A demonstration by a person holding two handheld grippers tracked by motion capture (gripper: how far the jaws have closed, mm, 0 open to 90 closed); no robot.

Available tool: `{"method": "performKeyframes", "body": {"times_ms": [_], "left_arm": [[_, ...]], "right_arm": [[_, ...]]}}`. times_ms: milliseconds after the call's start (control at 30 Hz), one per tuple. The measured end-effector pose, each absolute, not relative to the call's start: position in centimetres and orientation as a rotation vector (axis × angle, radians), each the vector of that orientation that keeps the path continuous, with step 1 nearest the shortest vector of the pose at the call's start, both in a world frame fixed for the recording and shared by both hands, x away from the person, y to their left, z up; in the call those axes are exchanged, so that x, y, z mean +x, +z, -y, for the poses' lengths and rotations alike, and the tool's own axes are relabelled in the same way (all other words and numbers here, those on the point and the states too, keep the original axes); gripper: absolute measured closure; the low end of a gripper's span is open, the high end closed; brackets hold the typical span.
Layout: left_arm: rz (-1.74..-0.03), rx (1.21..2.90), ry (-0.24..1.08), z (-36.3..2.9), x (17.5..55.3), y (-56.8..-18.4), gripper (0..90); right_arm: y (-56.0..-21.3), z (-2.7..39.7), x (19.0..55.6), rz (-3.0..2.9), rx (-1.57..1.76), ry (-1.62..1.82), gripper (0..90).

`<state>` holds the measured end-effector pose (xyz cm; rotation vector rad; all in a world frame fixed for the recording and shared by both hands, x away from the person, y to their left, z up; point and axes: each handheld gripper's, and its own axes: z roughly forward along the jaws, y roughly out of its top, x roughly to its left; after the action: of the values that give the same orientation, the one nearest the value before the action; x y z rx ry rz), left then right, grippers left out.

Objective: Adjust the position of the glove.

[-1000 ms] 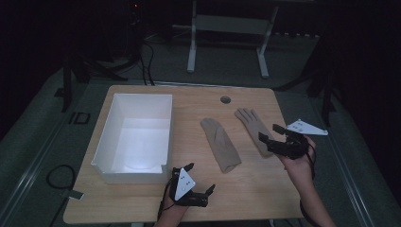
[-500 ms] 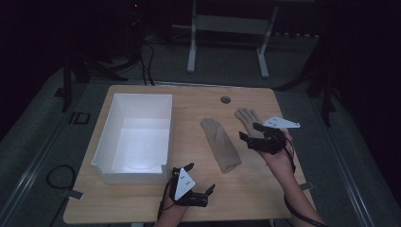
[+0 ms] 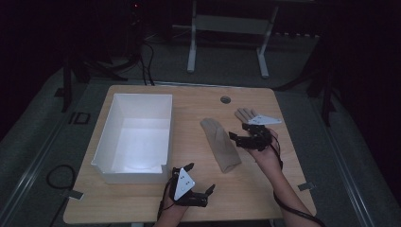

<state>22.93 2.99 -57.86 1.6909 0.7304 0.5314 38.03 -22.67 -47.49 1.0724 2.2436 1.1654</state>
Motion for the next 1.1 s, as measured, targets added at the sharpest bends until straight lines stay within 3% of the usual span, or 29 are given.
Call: {"method": "performKeyframes", "body": {"times_ms": [633, 1100], "left_arm": [[-0.726, 1.69, 0.525, -3.0, 23.0, -57.9, 0.3], [-0.723, 1.692, 0.527, -3.0, 22.9, -57.9, 0.4]], "right_arm": [[-52.0, 20.3, 41.8, -2.314, 1.205, 1.074, 34.1], [-55.3, 19.1, 42.8, -2.31, 1.247, 0.967, 42.7]]}}
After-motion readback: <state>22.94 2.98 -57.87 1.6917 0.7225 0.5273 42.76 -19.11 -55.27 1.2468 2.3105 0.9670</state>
